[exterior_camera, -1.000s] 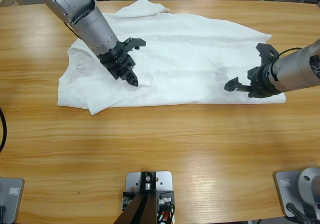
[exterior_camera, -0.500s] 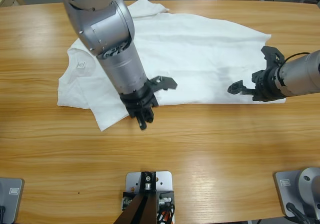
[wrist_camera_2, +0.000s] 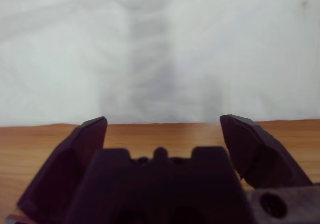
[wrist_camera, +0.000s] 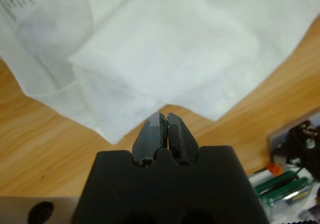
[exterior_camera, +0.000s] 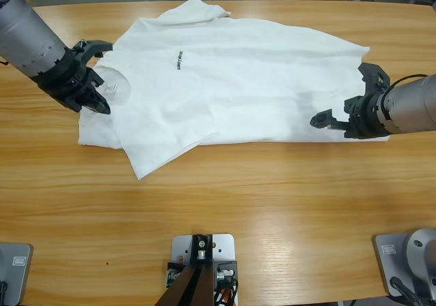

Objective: Fold clothes

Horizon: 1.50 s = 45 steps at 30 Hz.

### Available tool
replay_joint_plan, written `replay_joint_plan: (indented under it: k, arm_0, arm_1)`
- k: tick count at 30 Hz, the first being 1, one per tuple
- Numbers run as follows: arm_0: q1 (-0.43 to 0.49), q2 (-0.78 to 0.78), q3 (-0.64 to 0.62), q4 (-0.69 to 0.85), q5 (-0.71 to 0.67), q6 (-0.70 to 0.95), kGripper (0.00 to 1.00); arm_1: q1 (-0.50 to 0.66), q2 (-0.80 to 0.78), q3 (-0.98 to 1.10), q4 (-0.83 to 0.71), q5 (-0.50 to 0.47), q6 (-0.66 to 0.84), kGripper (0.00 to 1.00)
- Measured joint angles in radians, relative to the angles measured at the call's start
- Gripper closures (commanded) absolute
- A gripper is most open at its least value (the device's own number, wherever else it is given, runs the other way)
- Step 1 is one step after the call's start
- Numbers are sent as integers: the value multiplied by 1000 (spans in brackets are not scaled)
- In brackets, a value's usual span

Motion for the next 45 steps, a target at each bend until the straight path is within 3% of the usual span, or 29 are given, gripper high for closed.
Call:
replay_joint_plan:
  k: [2,6,11,14,20,31,45]
  arm_0:
    - [-1,1,1,-7,0,-53,1000]
    - [-50,12,11,-13,0,-152,1000]
    - [-88,14,106,-76,-1,-217,1000]
    - [-88,13,175,-125,-1,-228,1000]
    - [-65,13,232,-183,-2,-250,1000]
    - [-1,17,177,-208,-2,-271,1000]
    - [-1,83,169,-216,32,-282,1000]
  arm_1:
    - [1,0,1,-3,9,0,1000]
    - [8,-4,-2,-95,118,-23,1000]
    - [13,29,-63,-306,383,-141,1000]
    - [14,108,-100,-437,513,-160,1000]
    - [47,309,-200,-567,638,-166,1000]
    - [84,508,-340,-600,711,-166,1000]
    - [88,572,-343,-600,712,-166,1000]
